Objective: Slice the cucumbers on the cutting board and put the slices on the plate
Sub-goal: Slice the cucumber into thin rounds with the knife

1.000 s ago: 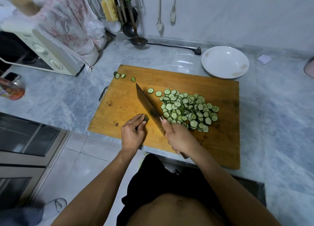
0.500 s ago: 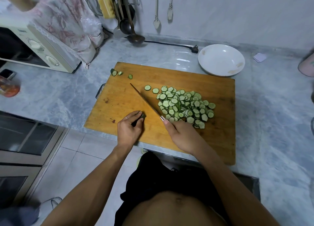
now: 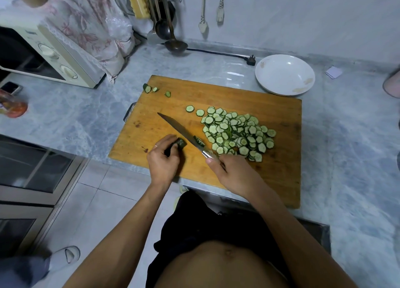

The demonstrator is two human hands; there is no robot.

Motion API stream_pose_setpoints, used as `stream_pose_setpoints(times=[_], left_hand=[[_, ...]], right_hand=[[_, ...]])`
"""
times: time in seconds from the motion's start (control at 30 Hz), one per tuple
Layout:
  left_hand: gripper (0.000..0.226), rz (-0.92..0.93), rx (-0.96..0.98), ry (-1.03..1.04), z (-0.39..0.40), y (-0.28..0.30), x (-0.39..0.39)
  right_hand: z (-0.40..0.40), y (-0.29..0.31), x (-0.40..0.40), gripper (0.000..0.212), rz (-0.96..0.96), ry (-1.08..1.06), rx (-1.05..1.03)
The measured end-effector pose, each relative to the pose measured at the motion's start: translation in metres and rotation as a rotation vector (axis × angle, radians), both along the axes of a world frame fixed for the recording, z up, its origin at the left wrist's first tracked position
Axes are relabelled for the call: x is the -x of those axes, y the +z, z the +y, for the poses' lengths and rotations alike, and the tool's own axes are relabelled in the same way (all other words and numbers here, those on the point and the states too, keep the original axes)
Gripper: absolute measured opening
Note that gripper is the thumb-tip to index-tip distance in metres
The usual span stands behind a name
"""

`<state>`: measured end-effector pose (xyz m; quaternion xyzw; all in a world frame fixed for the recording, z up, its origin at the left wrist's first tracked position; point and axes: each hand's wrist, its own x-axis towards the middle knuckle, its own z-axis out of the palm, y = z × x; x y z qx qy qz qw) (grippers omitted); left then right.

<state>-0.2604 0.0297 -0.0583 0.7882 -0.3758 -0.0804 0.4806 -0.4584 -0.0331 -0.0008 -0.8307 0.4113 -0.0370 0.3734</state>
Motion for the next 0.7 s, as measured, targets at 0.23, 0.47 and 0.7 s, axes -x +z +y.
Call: stream_pose_setpoints(times=[0.23, 0.47, 0.7], left_hand=[[0.025, -0.267, 0.038, -0.479, -0.012, 0.055, -0.011], [0.029, -0.206, -0.772, -0.842, -0.055, 0.072, -0.026], [0.042, -0.216, -0.666, -0.785, -0.068, 0.074, -0.024]], right_hand=[[0.0, 0.003, 0.002, 0.045, 0.126, 0.105, 0.179], [0.003, 0.008, -0.001, 0.046, 0.19, 0.209, 0.315], [0.004, 0.012, -0.005, 0.046, 0.189, 0.192, 0.351]])
